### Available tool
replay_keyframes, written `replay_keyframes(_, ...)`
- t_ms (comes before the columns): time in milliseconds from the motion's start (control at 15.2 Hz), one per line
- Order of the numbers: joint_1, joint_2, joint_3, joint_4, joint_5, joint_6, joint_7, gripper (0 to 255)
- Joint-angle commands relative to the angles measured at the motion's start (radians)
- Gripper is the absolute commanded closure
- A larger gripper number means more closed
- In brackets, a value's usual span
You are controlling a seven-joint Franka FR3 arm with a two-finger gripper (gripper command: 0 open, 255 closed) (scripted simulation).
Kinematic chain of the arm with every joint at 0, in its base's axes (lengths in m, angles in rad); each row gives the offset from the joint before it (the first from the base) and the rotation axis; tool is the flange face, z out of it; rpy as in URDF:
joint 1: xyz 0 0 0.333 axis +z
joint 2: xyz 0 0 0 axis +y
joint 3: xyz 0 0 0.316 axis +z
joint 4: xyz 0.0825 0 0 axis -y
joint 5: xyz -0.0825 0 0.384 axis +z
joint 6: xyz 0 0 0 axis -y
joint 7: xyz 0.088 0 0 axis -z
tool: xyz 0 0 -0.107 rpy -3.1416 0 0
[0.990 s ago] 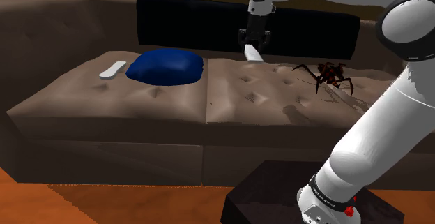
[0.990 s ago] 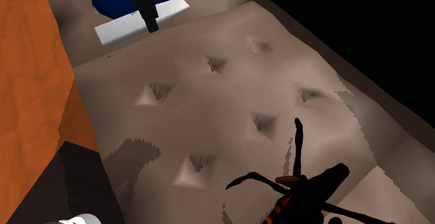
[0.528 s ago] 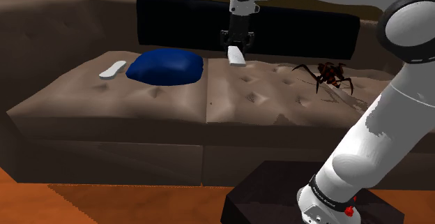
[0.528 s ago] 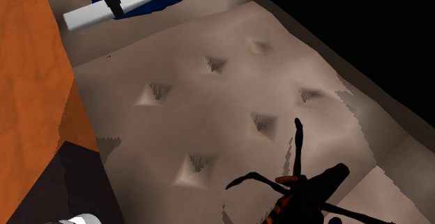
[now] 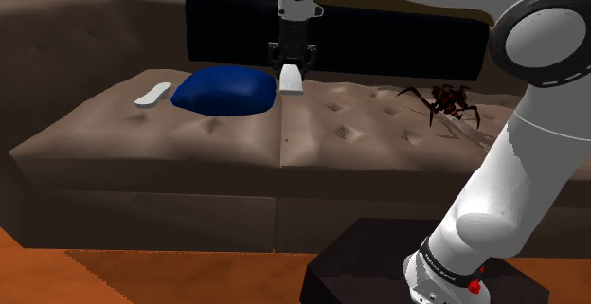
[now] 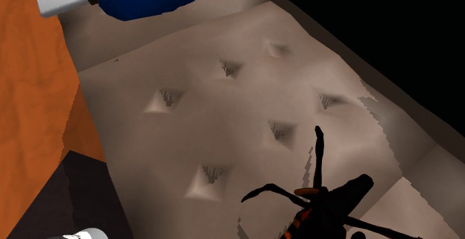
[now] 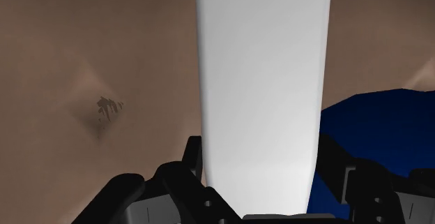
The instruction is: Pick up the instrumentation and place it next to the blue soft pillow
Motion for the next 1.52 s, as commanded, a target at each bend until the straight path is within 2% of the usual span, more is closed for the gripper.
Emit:
replay_keyframes(0,0.024,0.032,0.021,0.042,-0.003,-0.011,0.046,255)
replay_keyframes(330,0.088,0.136,0.068,0.179,-0.021,-0.047,0.155,255)
replay_keyframes(594,0.148,0.244,0.098,0.328,-0.044,-0.092,0.238,255)
replay_keyframes(858,0.22,0.384,0.118,0.536,-0.074,-0.164,0.314,255)
replay_keyframes(924,0.253,0.454,0.123,0.644,-0.088,-0.204,0.339,255)
replay_keyframes(1452,0.236,0.398,0.123,0.446,-0.077,-0.061,0.342,255)
